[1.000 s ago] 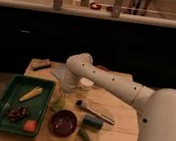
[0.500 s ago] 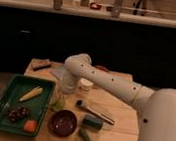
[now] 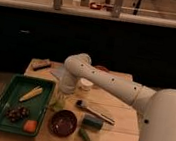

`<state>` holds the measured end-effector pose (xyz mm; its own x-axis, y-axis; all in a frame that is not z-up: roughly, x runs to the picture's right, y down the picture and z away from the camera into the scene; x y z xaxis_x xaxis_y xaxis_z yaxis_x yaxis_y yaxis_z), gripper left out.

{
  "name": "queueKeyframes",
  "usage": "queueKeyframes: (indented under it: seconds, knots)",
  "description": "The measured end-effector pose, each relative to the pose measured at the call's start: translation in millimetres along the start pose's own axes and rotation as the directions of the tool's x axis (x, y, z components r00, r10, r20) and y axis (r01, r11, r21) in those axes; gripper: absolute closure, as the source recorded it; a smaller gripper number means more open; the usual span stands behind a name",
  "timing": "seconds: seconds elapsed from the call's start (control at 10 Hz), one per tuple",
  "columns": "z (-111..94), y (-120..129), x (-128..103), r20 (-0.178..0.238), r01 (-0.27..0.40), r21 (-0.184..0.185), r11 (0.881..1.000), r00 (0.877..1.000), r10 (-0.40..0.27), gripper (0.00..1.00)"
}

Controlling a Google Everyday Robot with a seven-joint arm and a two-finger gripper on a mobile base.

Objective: Place fork in plastic cup

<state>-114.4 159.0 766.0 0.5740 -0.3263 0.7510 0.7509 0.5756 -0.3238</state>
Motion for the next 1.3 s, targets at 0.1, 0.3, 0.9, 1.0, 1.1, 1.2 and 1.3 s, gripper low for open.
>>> queueKeyframes:
  seconds: [0.1, 0.3, 0.9, 1.0, 1.1, 1.2, 1.3]
  knots:
    - [-0.4, -0.5, -1.1, 0.001, 0.002, -0.001, 1.000, 1.000, -0.002, 0.21]
    - [-1.4, 0.2, -0.3, 0.003, 0.002, 0.000, 1.000, 1.000, -0.002, 0.20]
    - [-4.2, 1.0, 4.3, 0.012, 0.002, 0.005, 1.000, 1.000, -0.002, 0.20]
    - [-4.3, 0.9, 4.9, 0.013, 0.002, 0.004, 1.000, 1.000, -0.002, 0.20]
    - [-5.3, 0.6, 5.9, 0.013, 0.002, 0.006, 1.000, 1.000, -0.002, 0.20]
    - [-5.8, 0.0, 6.2, 0.014, 0.003, 0.007, 1.000, 1.000, -0.004, 0.20]
    - [-5.9, 0.0, 6.7, 0.017, 0.003, 0.008, 1.000, 1.000, -0.004, 0.20]
